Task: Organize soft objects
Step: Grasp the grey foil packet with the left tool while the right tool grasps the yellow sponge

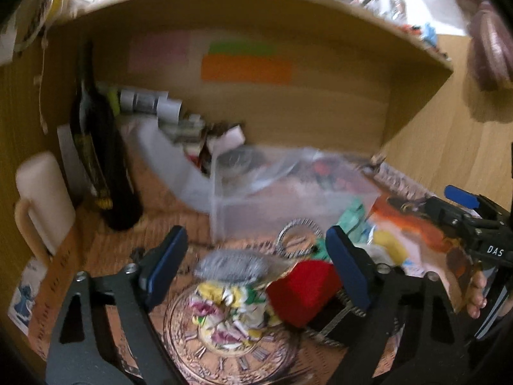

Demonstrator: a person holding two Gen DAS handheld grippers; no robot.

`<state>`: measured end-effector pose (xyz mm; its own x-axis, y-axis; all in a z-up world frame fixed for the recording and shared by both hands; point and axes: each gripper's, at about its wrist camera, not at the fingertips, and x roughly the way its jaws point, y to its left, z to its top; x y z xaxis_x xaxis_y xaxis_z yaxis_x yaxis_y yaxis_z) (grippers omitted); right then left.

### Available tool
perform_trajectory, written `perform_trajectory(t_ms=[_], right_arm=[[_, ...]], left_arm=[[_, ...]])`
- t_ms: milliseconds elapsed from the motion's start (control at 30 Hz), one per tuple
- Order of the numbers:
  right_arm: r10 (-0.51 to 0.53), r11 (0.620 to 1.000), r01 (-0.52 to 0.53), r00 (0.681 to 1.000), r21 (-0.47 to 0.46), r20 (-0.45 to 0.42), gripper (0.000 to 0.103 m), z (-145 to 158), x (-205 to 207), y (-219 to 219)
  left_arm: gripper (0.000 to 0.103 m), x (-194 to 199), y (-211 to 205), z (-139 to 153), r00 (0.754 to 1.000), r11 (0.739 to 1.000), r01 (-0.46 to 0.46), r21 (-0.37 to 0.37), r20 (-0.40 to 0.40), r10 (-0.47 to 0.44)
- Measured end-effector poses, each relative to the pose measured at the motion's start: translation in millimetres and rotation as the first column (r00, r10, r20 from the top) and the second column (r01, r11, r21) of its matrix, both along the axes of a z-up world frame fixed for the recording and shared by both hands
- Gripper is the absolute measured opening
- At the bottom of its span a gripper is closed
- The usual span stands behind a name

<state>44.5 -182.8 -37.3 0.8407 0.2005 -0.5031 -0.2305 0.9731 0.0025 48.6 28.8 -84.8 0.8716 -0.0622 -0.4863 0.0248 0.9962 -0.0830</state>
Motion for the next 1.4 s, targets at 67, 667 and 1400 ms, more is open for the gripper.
perform_trajectory(t_ms=[67, 667, 1400], right_arm=[[-0.011, 1.0, 0.011, 0.999, -0.006, -0.037, 0.091, -8.1, 5.9, -5.6], [0.033, 0.999, -0.035, 0.957, -0.002, -0.289, 0.063, -64.1, 38.7, -19.5], [0.043, 0.998, -0.027, 0.968, 0.065, -0.248, 0.021, -47.1, 27.9, -20.7]], left_arm=[[0.084, 6.9, 6.7, -10.1, 0.999, 1.0, -0.018, -0.014, -0.046, 0.017], [0.064, 74.8, 29.6, -64.4, 0.953, 0.996, -0.013, -0.089, -0.303, -0.014], [0.027, 40.8, 23.0, -24.2, 0.982, 0.998, -0.02, -0.063, -0.186, 0.008]])
